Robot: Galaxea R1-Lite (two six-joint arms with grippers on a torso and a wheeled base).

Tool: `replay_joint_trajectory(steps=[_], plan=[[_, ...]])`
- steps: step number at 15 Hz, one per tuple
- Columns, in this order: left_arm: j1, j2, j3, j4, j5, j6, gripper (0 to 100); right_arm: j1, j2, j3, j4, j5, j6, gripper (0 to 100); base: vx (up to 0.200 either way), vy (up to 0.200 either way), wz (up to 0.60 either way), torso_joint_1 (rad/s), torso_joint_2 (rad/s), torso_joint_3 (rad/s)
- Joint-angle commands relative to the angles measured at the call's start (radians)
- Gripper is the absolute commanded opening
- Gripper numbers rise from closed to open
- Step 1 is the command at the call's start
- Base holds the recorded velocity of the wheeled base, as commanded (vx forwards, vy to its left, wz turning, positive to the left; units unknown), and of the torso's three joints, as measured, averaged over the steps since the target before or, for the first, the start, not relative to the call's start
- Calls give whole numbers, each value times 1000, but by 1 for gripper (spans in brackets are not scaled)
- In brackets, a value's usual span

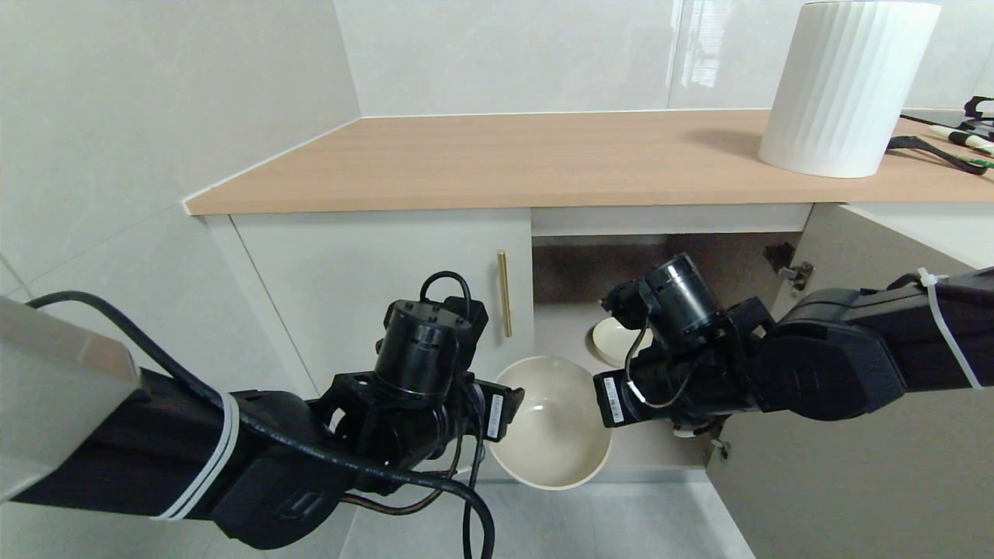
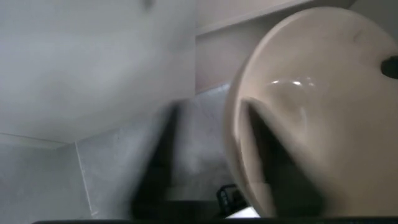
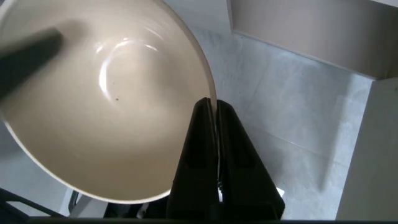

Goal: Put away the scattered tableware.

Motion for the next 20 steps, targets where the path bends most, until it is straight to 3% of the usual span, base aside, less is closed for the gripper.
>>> replay_joint_trajectory(steps=[1,5,7,9,13,14,20], plan=[[0,-14,2,-3,4,0,100,-8,3,0,1,-1,0,0,0,0,0,0,0,0],[0,-37,2,-4,39,0,100,-140,89,-63,0,-14,12,0,0,0,0,0,0,0],[0,-29,2,-4,39,0,100,-170,199,-136,1,-124,142,0,0,0,0,0,0,0],[3,-32,2,-4,39,0,100,-204,202,-113,-30,-155,150,0,0,0,0,0,0,0],[3,-37,2,-4,39,0,100,-256,205,81,-507,-156,98,0,0,0,0,0,0,0],[3,-38,2,-4,39,0,100,-267,218,91,-573,-156,83,0,0,0,0,0,0,0],[3,-38,2,-4,39,0,100,-338,310,-9,-596,-163,83,0,0,0,0,0,0,0]])
